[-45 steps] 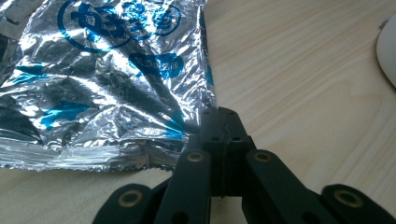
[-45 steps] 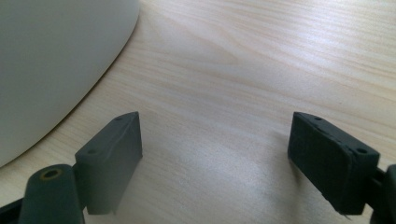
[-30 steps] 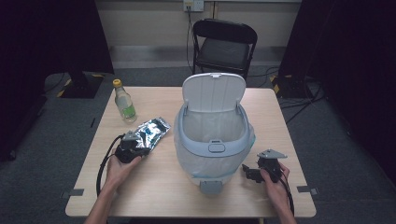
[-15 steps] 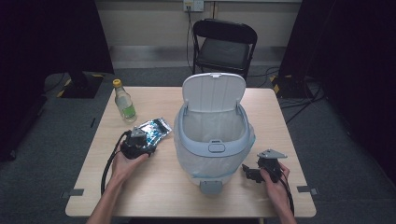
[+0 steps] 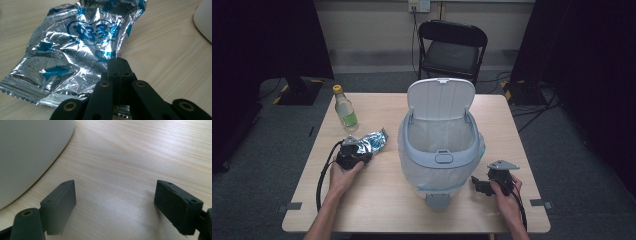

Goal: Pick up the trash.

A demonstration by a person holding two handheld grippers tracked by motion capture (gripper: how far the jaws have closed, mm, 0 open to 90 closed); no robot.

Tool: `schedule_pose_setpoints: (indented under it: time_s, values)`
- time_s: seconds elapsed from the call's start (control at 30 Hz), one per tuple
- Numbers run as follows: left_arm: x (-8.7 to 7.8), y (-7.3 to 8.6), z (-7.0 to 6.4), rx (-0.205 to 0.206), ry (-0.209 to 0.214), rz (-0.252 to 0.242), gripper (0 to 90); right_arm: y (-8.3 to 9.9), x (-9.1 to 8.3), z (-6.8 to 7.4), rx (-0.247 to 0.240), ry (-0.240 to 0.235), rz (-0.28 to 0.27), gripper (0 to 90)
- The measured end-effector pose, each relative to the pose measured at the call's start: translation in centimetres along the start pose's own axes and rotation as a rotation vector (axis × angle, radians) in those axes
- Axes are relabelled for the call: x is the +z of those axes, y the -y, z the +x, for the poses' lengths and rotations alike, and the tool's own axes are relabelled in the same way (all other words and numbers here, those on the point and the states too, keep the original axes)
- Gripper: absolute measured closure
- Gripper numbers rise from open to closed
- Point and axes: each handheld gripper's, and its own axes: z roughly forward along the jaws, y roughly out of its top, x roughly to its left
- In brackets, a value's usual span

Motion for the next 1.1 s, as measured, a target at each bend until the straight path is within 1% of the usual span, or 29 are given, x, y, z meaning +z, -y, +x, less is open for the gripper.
schedule_pose_setpoints:
  time_s: [0.07, 0.13, 0.2, 0.23, 0.27, 0.43, 0.5, 0.53, 0.57, 0.6, 0.67, 0.7, 0.73, 0.83, 0.97, 1.0, 1.1]
  values:
    - [-0.2, 0.0, -0.1, 0.013, -0.002, 0.006, 90.0, 0.0, 0.0, 0.0, 0.0, 0.0, 0.0, 16.8]
    - [-0.4, -0.1, -0.2, 0.012, 0.002, -0.003, 90.0, 0.0, 0.0, 0.0, 0.0, 0.0, 0.0, 16.8]
    - [-0.7, -0.2, -0.3, 0.004, 0.014, -0.022, 90.0, 0.0, 0.0, 0.0, 0.0, 0.0, 0.0, 16.7]
    - [-0.9, -0.3, -0.4, 0.014, 0.012, -0.026, 90.0, 0.0, 0.0, 0.0, 0.0, 0.0, 0.0, 16.8]
    - [-1.0, -0.4, -0.5, 0.013, 0.018, -0.03, 90.0, 0.0, 0.0, 0.0, 0.0, 0.0, 0.0, 16.7]
    - [-2.2, -0.6, -1.0, 0.014, 0.024, -0.073, 90.0, 0.0, 0.0, 0.0, 0.0, 0.0, 0.0, 16.7]
    - [-2.7, -0.6, -1.1, 0.011, 0.035, -0.094, 90.0, 0.0, 0.0, 0.0, 0.0, 0.0, 0.0, 16.8]
    - [-3.0, -0.7, -1.2, 0.017, 0.036, -0.103, 90.0, 0.0, 0.0, 0.0, 0.0, 0.0, 0.0, 16.8]
    - [-3.2, -0.7, -1.3, 0.01, 0.044, -0.111, 90.0, 0.0, 0.0, 0.0, 0.0, 0.0, 0.0, 16.8]
    - [-3.5, -0.8, -1.5, 0.012, 0.054, -0.124, 90.0, 0.0, 0.0, 0.0, 0.0, -0.001, 0.001, 16.8]
    - [-4.0, -0.9, -1.8, 0.028, 0.054, -0.133, 90.0, 0.0, 0.0, 0.0, 0.0, 0.0, 0.0, 16.8]
    - [-4.2, -0.9, -1.9, 0.029, 0.057, -0.143, 90.0, 0.0, 0.0, 0.0, 0.0, 0.0, 0.0, 16.7]
    - [-4.4, -0.9, -2.0, 0.017, 0.067, -0.159, 90.0, 0.0, 0.0, 0.0, 0.0, 0.0, 0.0, 16.8]
    - [-4.9, -0.9, -2.2, 0.026, 0.065, -0.177, 90.0, 0.0, 0.0, 0.0, 0.0, 0.0, 0.0, 16.8]
    - [-6.0, -0.9, -2.3, 0.015, 0.069, -0.217, 90.0, 0.0, 0.0, 0.0, 0.0, 0.0, 0.0, 16.8]
    - [-6.2, -0.9, -2.3, 0.007, 0.07, -0.223, 90.0, 0.0, 0.0, 0.0, 0.0, 0.0, 0.0, 16.8]
    - [-6.6, -1.0, -2.6, 0.009, 0.072, -0.242, 90.0, 0.0, 0.0, 0.0, 0.0, 0.0, 0.0, 16.8]
